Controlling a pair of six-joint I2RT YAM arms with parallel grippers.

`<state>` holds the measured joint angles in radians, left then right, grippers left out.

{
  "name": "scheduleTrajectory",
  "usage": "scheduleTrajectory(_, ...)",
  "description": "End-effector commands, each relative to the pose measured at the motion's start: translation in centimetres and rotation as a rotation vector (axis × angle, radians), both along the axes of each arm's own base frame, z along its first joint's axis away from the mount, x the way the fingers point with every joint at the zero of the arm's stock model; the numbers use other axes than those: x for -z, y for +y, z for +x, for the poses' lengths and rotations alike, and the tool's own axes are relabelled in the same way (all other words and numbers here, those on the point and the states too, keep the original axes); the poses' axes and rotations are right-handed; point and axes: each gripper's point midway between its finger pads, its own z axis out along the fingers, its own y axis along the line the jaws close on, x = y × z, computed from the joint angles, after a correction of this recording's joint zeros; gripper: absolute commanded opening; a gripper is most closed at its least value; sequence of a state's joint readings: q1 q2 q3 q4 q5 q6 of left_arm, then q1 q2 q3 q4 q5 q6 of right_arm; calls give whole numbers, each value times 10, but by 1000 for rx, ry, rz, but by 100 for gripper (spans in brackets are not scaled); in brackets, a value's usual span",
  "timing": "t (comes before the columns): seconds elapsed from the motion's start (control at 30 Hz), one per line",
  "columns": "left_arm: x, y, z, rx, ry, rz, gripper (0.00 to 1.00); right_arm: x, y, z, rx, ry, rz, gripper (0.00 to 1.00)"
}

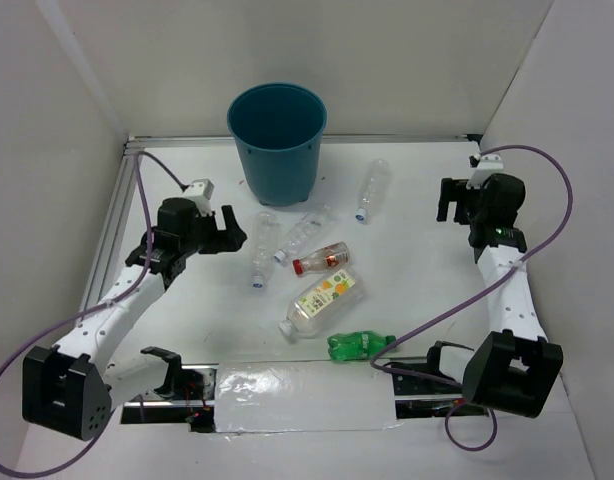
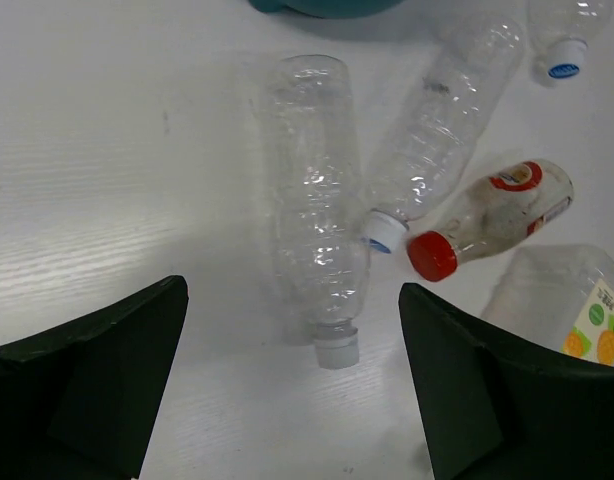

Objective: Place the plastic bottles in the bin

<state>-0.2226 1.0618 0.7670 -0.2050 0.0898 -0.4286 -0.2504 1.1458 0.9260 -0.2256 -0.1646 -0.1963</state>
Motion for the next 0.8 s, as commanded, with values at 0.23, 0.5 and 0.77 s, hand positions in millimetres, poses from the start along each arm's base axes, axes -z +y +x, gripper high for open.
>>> scheduleTrajectory(0.23, -8, -54, 15, 196, -29, 69, 100, 9, 11, -11, -77, 35, 12, 100)
scheduleTrajectory(0.5, 9, -58, 26, 164, -12, 100, 98, 13, 30, -24, -250, 30, -46, 100)
scheduleTrajectory(0.77, 43, -61, 60, 59, 83, 174, 90, 43, 35, -19, -263, 175, 74, 32)
